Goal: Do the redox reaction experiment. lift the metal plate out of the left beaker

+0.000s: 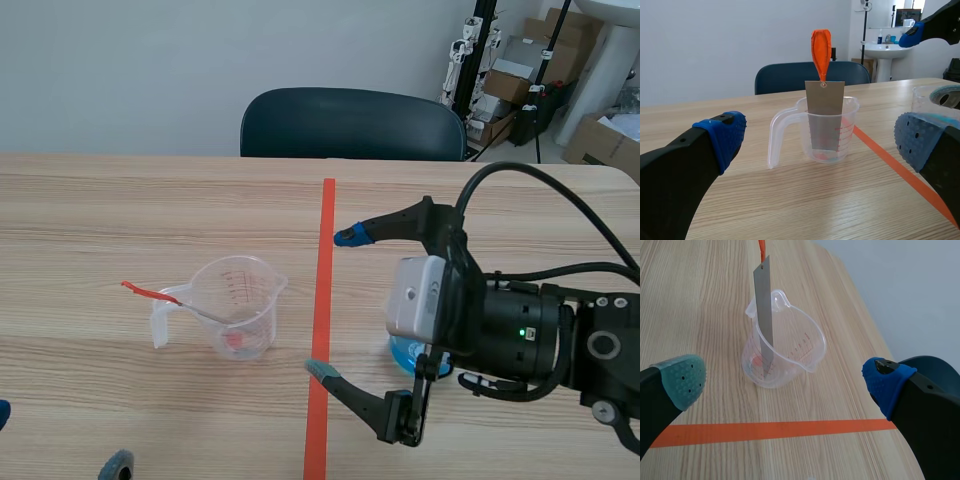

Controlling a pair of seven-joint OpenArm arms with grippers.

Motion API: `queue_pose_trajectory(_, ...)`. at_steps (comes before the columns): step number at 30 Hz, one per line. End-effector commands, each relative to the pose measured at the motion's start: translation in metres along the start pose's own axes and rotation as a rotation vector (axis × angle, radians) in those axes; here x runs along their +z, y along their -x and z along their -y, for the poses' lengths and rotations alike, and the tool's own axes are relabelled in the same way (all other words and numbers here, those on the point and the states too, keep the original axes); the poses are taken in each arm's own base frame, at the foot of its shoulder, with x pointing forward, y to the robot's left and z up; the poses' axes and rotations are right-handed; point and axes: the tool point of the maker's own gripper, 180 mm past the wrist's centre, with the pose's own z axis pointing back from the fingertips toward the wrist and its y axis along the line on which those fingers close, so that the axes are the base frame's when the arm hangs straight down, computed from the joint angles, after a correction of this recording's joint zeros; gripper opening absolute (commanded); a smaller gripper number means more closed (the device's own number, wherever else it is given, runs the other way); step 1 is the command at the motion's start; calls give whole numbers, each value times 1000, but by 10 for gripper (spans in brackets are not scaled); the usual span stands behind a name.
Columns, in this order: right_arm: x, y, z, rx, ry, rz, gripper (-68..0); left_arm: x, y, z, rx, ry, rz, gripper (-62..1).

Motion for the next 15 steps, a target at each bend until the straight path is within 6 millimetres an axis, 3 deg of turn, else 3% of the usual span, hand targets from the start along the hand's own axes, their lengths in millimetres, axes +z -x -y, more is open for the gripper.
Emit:
queue_pose_trajectory(1, -6, -9, 8, 19, 10, 45, 4, 0, -5, 1, -3, 2, 20, 14)
queue_pose_trajectory(8, -27, -5, -3, 12, -21, 59, 4, 1, -5, 1, -15, 40, 10, 14)
queue_pose_trajectory(15, -43, -14, -4, 26, -28, 94, 4, 4, -5, -2, -21, 46, 4, 14)
